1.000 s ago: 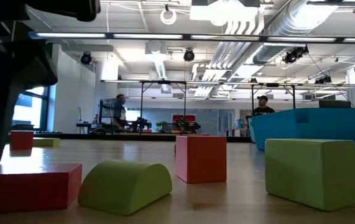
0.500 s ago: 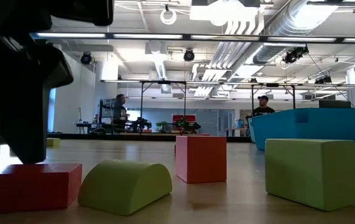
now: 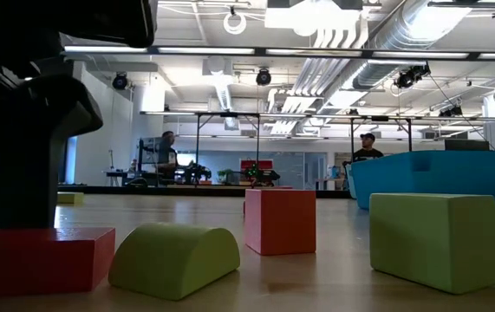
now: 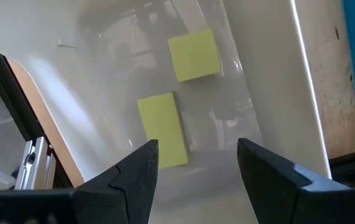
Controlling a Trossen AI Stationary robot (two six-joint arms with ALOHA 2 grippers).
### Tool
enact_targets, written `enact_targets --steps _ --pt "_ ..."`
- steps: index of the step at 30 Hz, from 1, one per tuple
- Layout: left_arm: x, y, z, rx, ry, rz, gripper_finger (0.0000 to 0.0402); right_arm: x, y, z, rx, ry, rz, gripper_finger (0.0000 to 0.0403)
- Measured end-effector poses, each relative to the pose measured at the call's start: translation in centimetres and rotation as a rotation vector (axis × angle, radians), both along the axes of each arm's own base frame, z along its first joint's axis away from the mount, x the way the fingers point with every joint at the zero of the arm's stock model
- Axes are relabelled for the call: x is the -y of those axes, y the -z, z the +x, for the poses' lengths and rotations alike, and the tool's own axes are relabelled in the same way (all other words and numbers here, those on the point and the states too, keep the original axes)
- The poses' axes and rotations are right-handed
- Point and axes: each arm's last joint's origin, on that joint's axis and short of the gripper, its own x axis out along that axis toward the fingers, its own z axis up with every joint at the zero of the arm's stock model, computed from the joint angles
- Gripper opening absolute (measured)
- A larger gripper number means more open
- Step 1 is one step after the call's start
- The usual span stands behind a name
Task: Sort & place blocks by color
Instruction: Put the red wooden block into the green bin
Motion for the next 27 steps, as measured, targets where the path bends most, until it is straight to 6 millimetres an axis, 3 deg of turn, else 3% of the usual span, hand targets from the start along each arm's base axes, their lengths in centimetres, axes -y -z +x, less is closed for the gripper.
enact_targets --steps 6,15,27 --pt "-0.07 0.54 -0.04 -0.015 -0.011 0.027 0.0221 0.18 0.0 0.41 0.006 0.02 -0.002 0.0206" --pt "-0.29 0.72 -0.17 -0.027 0.066 0.091 0.0101 0.44 0.0 0.91 0.014 0.031 -0.01 0.0206" --pt "-0.5 -0.04 0.01 -0.004 0.078 0.063 0.01 0.49 0.0 0.91 0.02 0.028 -0.018 0.0206"
